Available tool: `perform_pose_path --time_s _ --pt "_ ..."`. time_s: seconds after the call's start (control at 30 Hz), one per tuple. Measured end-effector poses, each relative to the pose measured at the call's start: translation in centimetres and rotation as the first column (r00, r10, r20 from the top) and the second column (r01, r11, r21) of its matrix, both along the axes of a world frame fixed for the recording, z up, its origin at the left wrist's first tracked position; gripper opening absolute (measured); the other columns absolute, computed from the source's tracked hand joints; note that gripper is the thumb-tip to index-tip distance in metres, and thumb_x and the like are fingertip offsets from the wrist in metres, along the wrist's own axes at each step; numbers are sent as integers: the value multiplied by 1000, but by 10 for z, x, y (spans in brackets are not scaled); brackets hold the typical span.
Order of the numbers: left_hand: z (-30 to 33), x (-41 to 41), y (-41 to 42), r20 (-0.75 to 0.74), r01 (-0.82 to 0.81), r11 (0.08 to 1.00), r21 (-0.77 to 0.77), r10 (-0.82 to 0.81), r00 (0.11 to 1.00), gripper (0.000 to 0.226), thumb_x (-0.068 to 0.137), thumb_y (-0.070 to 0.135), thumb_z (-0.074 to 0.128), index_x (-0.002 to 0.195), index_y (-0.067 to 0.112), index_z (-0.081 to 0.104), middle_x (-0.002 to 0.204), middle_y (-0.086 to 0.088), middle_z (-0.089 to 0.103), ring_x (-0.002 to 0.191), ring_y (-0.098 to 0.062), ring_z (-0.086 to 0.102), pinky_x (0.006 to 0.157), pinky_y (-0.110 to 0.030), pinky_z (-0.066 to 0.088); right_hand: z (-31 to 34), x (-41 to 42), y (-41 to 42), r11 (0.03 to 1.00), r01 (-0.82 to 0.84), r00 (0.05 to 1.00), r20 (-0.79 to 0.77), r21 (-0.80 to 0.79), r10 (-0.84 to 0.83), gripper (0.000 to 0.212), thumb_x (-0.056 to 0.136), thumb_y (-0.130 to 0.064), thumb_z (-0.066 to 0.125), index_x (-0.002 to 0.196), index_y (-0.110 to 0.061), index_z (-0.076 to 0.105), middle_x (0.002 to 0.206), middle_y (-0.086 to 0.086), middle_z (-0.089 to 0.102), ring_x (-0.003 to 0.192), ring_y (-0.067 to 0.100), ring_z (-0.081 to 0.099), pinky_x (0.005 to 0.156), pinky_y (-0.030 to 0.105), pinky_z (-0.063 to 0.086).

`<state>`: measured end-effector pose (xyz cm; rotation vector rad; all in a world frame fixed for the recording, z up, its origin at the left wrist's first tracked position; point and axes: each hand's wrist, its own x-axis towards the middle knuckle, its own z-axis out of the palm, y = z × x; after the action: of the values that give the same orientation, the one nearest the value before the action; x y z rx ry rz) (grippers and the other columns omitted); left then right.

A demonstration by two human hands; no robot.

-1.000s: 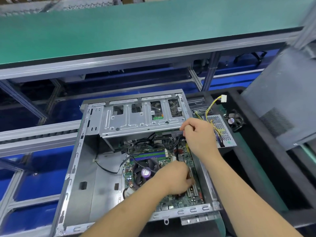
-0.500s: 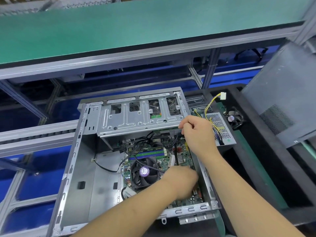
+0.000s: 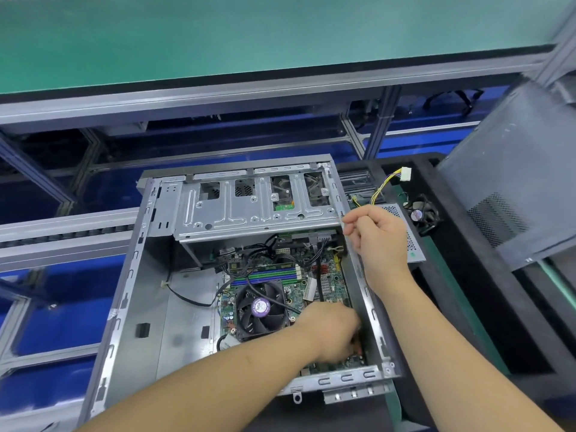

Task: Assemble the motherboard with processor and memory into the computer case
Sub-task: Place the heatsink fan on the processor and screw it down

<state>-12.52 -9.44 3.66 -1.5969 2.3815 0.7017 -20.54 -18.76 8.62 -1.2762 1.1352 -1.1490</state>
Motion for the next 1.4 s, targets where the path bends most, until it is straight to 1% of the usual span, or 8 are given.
perform_pose_path --time_s 0.1,0.3,0.63,0.77,0.9,1.0,1.2,1.4 --pt "-2 -1 -1 -1 -14 1000 5 14 1000 15 88 21 60 74 16 58 65 0 49 65 -29 53 55 -33 43 0 0 0 999 -7 995 97 53 2 53 85 13 39 62 -22 71 60 0 60 43 8 37 41 18 29" --pt "-5 -4 -2 28 32 999 -15 -31 999 36 92 29 62 64 16 45 63 0 46 61 -27 49 50 -31 38 1 1 0 999 -15 993 116 42 10 52 83 14 39 61 -21 69 59 1 59 42 7 37 41 16 29" --pt "-7 -14 -7 68 109 994 -29 -107 992 39 94 26 62 62 14 42 64 0 42 65 -28 50 53 -35 43 -3 1 -2 999 -51 998 45 -7 51 49 84 7 42 62 -26 71 60 0 61 46 1 44 46 10 35" --pt "-11 -14 -8 62 72 997 -23 -70 996 37 93 23 63 63 12 45 64 0 43 65 -28 51 54 -35 43 -4 1 -2 999 -46 997 63 2 46 43 80 2 42 62 -25 71 60 -1 61 47 1 45 46 9 35" --pt "-11 -15 -6 11 -23 1000 12 23 1000 16 90 23 64 87 7 65 83 -8 62 75 -32 59 65 -42 56 -4 1 -2 999 -42 997 72 12 41 40 78 -1 43 62 -24 71 60 0 61 46 1 44 46 11 35" --pt "-12 -17 -5 -24 -105 993 49 106 994 17 86 20 62 97 8 68 94 -11 68 83 -35 65 69 -44 58 -3 0 -2 999 -39 997 62 13 38 41 80 1 43 62 -24 71 60 -1 61 46 3 42 45 12 34" --pt "-14 -21 -5 -11 -197 976 87 199 980 12 83 17 65 78 7 61 79 -7 58 76 -32 62 65 -40 56 -1 1 -1 999 -37 997 62 14 36 47 85 9 42 63 -21 69 58 -2 60 44 3 40 43 14 33" --pt "-21 -24 -3 -43 -275 953 125 282 958 12 82 11 63 92 7 68 91 -9 66 79 -31 63 63 -37 54 0 1 -1 1000 -24 1000 12 13 24 44 87 9 42 65 -19 69 58 -3 61 44 3 41 46 20 36"
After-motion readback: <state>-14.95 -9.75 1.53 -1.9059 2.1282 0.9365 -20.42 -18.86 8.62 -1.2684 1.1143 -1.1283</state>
